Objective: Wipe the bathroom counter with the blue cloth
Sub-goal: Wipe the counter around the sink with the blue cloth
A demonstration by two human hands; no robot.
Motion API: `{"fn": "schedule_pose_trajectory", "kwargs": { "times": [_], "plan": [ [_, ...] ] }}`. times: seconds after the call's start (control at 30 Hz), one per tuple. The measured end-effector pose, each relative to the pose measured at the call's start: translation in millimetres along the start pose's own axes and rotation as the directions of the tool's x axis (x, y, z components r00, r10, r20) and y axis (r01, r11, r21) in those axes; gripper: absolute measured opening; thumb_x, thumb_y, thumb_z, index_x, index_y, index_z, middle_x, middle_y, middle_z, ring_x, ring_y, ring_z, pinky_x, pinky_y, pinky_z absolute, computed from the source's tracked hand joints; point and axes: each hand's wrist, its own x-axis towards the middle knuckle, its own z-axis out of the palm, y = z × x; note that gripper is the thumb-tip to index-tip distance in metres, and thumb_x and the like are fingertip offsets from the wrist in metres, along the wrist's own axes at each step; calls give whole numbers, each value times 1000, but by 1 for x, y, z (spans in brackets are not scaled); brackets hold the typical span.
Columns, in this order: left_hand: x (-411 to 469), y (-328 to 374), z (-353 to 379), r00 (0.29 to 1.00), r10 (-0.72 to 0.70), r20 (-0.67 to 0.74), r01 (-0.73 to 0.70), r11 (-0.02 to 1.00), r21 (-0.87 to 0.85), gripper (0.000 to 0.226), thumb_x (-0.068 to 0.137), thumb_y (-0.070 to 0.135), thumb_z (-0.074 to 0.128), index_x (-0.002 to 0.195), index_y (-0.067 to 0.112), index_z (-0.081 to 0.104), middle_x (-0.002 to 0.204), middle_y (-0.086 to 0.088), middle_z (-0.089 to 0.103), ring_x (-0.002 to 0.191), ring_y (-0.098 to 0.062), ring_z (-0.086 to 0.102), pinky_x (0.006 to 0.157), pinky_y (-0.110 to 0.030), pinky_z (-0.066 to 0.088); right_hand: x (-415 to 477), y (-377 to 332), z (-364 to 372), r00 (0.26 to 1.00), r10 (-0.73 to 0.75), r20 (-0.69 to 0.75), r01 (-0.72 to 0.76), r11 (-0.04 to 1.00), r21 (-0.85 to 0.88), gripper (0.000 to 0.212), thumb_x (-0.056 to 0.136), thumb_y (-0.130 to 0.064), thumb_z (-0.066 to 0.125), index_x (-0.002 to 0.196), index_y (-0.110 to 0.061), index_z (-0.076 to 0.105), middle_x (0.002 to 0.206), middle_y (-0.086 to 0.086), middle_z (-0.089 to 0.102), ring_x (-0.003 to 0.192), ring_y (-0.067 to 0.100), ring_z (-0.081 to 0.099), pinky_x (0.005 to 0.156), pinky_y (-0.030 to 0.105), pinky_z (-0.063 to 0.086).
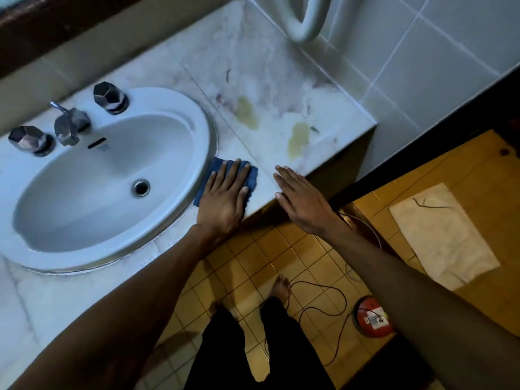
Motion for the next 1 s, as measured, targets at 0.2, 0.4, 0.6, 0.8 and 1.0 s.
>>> {"fn": "schedule_pose_trajectory", "kwargs": {
  "times": [0.2,0.4,0.6,0.8,1.0],
  "plan": [
    [81,38,9,970,-240,-41,237,969,-66,59,107,41,15,162,20,6,170,-2,3,156,-24,-4,127,-46,0,21,41,-25,955,90,-282,-79,996,49,44,105,-29,40,137,-3,55,149,13,49,139,26,44,120,35,29],
    [57,14,8,997,-52,-64,45,993,-106,53,108,34,24,160,24,21,168,0,15,156,-24,5,126,-42,5,73,92,-49,853,440,-280,-401,897,188,55,106,-33,36,153,-4,32,163,14,22,151,27,21,123,39,14],
    [169,9,-3,912,-371,-176,305,899,-315,52,104,15,31,155,1,29,161,-19,30,150,-39,21,124,-45,12,113,127,-56,855,482,-193,-486,873,27,58,108,-36,24,157,-7,17,167,12,10,154,25,9,125,39,8],
    [253,-11,-15,882,-440,-170,411,893,-183,57,105,26,25,158,8,23,164,-16,24,152,-41,16,123,-50,9,114,125,-48,807,476,-350,-498,867,31,53,107,-36,31,155,-16,29,164,5,25,152,21,21,123,38,15],
    [200,-4,-12,979,197,53,-199,979,32,59,106,45,25,161,30,10,170,3,7,157,-25,0,126,-45,2,114,124,-50,800,482,-356,-505,863,34,52,106,-37,31,154,-17,30,163,3,27,151,19,22,122,41,21]
  ]
}}
